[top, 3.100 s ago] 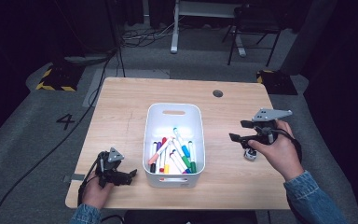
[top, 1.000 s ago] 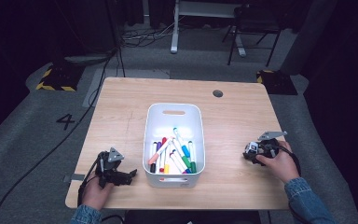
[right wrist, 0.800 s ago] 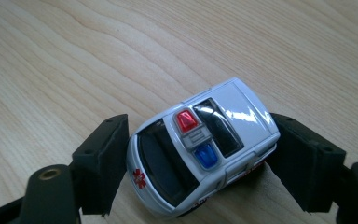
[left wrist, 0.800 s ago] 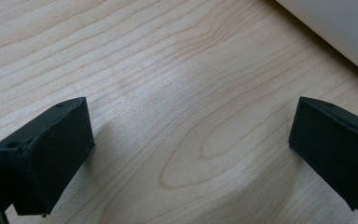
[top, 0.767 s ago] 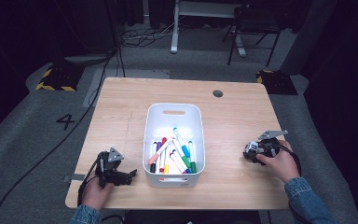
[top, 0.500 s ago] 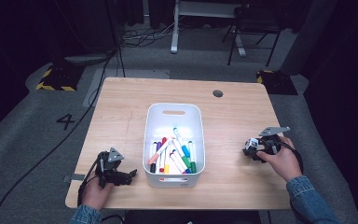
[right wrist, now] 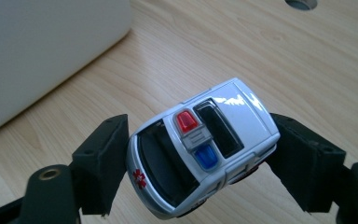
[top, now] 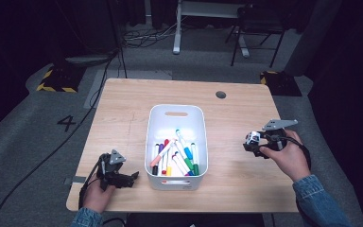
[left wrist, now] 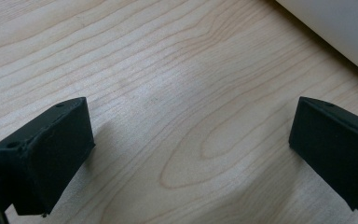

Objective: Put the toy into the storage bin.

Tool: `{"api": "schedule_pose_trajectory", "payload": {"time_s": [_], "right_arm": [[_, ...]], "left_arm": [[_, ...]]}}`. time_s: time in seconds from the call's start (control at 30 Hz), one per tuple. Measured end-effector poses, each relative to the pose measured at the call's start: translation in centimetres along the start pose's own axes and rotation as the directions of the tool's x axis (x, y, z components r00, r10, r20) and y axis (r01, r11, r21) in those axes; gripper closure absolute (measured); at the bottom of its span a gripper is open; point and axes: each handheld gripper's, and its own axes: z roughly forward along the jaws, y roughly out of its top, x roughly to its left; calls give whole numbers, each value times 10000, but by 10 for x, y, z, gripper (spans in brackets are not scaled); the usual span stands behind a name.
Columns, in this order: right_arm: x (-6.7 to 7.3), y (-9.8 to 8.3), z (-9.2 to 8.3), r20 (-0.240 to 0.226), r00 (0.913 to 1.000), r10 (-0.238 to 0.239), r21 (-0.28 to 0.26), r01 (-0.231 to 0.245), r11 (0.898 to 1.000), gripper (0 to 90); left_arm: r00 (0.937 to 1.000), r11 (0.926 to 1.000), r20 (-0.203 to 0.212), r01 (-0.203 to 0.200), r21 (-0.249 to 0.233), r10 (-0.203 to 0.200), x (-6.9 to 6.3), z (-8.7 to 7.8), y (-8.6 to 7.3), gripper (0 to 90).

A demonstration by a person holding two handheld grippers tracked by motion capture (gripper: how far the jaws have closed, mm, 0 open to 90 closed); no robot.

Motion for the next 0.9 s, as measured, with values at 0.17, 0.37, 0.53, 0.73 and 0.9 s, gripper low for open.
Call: {"api": "schedule_pose_trajectory", "payload": {"time_s": [0.17, 0.37, 0.53, 0.73, 0.9], "right_arm": [[8, 14, -8, -114, 9996, -261, -158, 259, 9995, 244], [21, 32, -15, -355, 9978, -563, -434, 547, 9976, 243], [28, 42, -17, -553, 9956, -752, -543, 722, 9959, 243], [42, 59, -17, -841, 9906, -1080, -752, 1018, 9920, 243], [54, 71, -17, -1140, 9861, -1213, -967, 1105, 9892, 243]], "left_arm": [[10000, 10000, 14, -3, -3, 3, 0, 0, 0, 0], [10000, 10000, -11, 30, 2, -30, 0, 0, 0, 0], [10000, 10000, -59, 54, -3, -54, -1, 0, -1, 0], [9999, 9999, -23, 116, -14, -116, -1, -1, -1, 1], [9999, 9999, -37, 110, -13, -110, -1, -1, -1, 1]]}}
